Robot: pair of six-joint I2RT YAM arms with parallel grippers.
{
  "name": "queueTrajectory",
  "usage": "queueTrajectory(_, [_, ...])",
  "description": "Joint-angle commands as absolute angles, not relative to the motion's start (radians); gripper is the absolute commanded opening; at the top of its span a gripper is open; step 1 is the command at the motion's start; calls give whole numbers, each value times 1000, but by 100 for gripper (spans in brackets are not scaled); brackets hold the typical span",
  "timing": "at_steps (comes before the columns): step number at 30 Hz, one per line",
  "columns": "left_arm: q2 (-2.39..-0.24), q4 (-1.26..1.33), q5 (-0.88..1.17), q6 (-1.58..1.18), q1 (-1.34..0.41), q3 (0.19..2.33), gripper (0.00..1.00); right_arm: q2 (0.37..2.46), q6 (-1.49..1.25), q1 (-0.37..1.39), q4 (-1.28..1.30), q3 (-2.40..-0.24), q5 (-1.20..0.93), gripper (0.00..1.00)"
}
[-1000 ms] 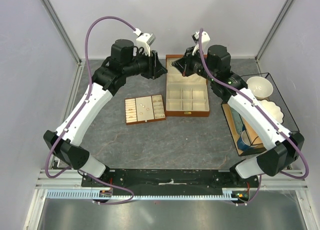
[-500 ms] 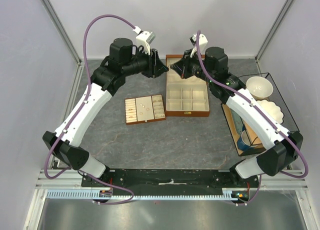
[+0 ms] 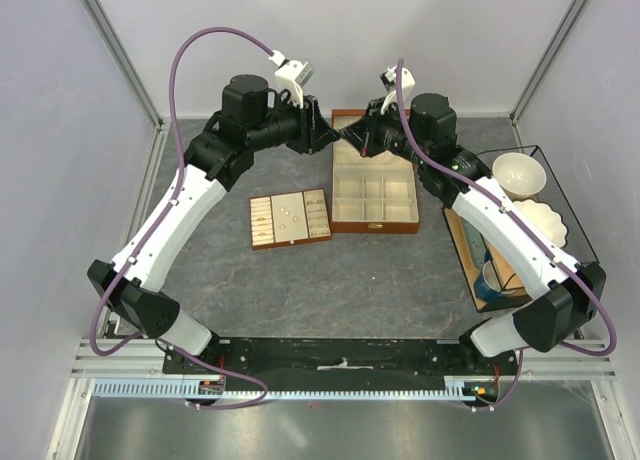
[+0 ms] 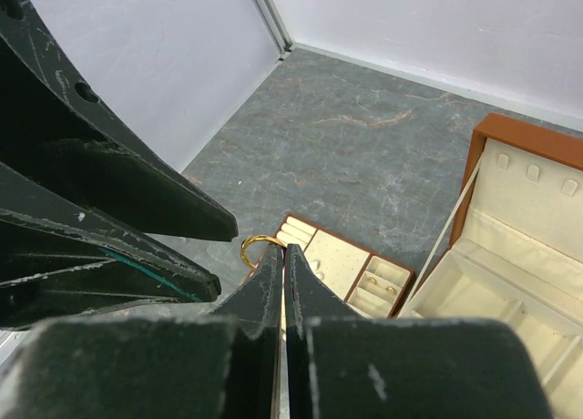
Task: Organize the mixed jewelry
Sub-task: Adjust the jewelry.
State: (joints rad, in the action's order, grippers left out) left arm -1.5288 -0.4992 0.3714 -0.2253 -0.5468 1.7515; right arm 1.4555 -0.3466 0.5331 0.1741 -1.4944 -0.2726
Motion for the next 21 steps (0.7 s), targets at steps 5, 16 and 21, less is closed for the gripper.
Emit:
queueTrajectory(5, [-1537,-459,357,-199,-552,1789,38,1447,-374,537,126,-1502,-295,0])
queueTrajectory(16, [-1551,-459,357,-199,-552,1792,36,1440,-384,537,124,-1508,-307,0])
queueTrajectory(21, [-1549,-460,359,-198,-552,1792,33,1440,-383,537,123,-1503,-305,0])
